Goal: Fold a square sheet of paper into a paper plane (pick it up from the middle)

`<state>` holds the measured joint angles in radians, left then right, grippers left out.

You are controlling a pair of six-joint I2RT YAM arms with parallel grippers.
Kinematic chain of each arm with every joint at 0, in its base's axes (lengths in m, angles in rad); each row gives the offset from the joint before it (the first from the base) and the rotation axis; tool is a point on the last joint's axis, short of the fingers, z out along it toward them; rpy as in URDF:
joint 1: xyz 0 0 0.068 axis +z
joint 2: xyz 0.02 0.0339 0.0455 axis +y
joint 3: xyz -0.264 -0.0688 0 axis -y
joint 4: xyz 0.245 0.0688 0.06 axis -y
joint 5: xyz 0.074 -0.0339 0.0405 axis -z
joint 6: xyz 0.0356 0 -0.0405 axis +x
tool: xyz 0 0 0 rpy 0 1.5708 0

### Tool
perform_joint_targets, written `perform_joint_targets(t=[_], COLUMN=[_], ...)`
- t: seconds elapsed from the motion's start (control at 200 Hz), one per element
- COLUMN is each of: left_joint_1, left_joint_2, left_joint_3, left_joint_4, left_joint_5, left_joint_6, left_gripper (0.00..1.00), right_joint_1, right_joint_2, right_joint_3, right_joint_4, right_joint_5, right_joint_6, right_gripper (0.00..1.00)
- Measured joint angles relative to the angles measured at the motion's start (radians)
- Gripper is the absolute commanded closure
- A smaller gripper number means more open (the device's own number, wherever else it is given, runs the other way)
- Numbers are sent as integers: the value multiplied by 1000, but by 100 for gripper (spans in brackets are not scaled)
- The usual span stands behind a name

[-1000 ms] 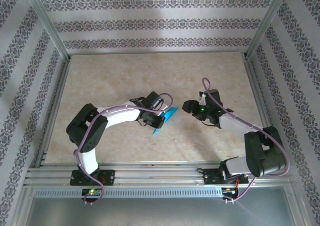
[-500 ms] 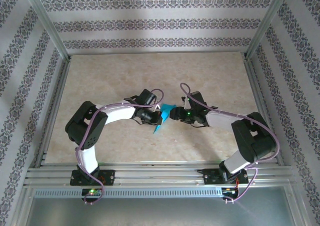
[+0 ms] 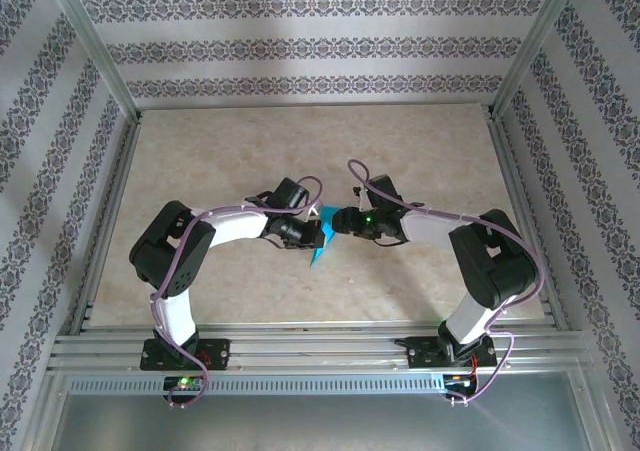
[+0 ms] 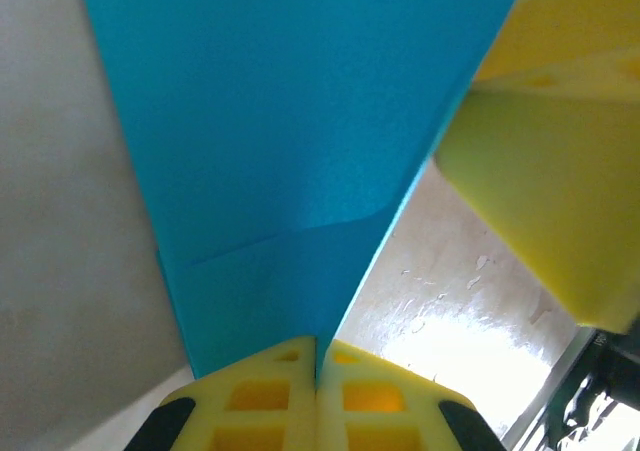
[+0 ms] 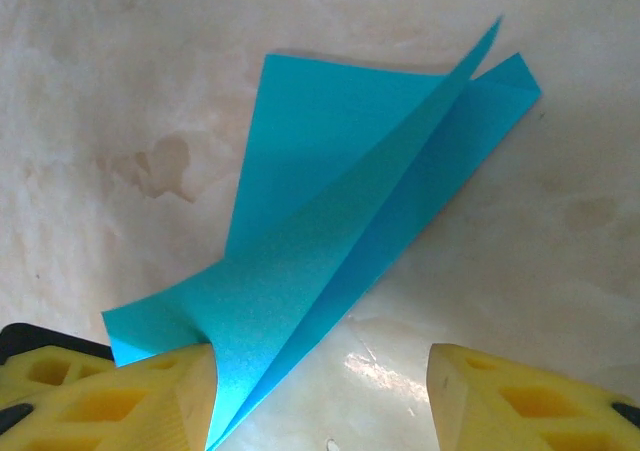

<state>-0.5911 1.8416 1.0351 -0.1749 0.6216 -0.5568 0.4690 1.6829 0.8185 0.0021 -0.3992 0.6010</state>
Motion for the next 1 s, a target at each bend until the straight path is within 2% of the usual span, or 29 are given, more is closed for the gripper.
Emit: perform_joint_targets(t=[0.54, 0.884, 0.999], left_joint_1=[5, 16, 17], left_joint_2=[13, 27, 29], left_joint_3=[-17, -30, -39], left_joint_4=[37, 65, 77], left_joint_5=[17, 34, 34], left_joint_6=[-28, -50, -55], left_gripper=[100, 100, 97], right_joint_1=[7, 10, 19], right_joint_2=[57, 94, 107], right_joint_3=[41, 104, 130], right_joint_4=[-19, -105, -143], right_joint_5=[-5, 19, 43], right_joint_6=[3, 28, 29], right_gripper=[34, 34, 34])
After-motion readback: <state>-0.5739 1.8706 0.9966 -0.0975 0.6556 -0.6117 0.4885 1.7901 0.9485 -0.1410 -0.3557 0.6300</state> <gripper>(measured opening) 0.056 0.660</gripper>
